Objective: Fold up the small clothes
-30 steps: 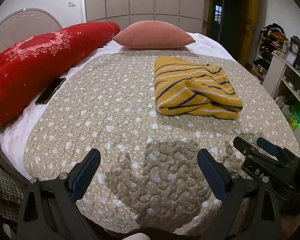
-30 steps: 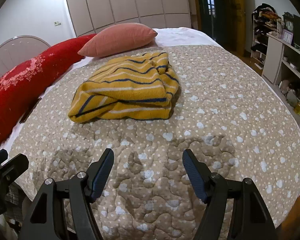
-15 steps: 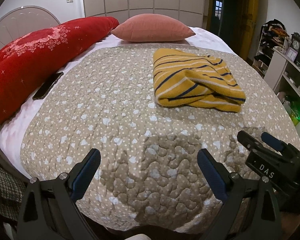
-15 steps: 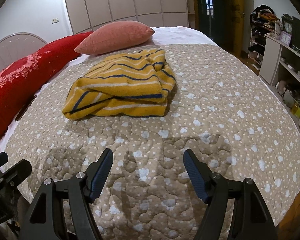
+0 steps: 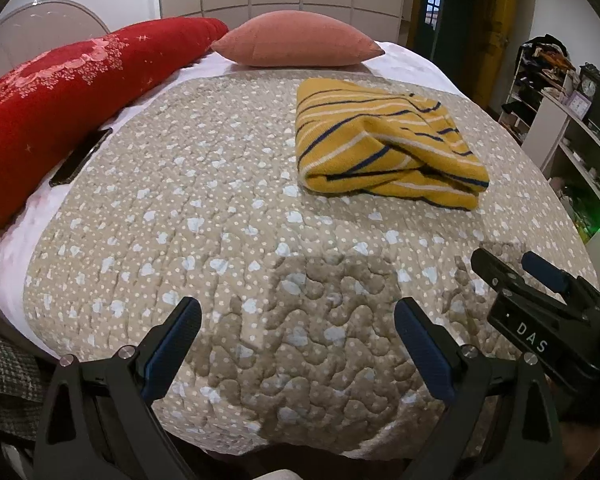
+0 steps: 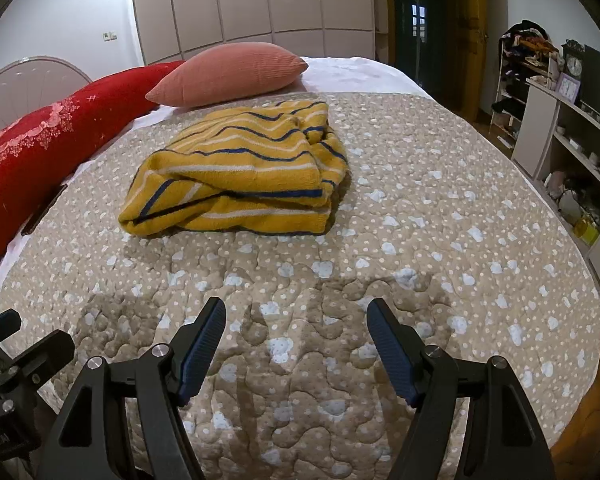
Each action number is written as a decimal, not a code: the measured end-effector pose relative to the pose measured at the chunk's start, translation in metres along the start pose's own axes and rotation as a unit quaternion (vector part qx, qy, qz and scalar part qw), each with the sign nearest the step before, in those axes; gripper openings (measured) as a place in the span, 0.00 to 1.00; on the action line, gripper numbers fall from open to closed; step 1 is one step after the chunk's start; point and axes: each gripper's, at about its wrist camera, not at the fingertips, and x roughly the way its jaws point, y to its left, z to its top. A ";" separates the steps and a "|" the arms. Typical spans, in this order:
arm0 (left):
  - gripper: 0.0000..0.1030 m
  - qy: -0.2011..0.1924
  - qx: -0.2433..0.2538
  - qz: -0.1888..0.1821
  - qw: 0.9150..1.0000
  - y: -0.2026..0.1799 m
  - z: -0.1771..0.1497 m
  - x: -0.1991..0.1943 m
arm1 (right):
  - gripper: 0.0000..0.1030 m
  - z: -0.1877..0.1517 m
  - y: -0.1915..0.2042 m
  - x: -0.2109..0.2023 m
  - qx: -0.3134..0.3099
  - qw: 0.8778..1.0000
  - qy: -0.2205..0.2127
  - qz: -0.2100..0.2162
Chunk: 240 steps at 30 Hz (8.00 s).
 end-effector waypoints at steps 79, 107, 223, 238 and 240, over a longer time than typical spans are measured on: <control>0.94 -0.078 0.002 0.031 0.997 0.005 -0.006 -0.092 | 0.81 0.002 -0.002 -0.091 0.009 0.998 -0.047 -0.028; 0.94 -0.060 0.036 0.005 0.998 -0.015 -0.034 -0.094 | 0.81 -0.013 0.023 -0.074 0.004 1.000 -0.014 -0.013; 0.94 -0.028 0.045 0.002 0.999 -0.026 -0.042 -0.077 | 0.85 -0.022 -0.008 -0.067 0.037 0.999 -0.014 -0.036; 0.94 -0.029 0.046 0.002 0.998 -0.026 -0.042 -0.078 | 0.85 -0.026 -0.010 -0.066 0.042 0.998 -0.016 -0.036; 0.94 -0.030 0.047 -0.002 0.998 -0.025 -0.043 -0.076 | 0.85 -0.028 -0.010 -0.063 0.040 0.999 -0.013 -0.032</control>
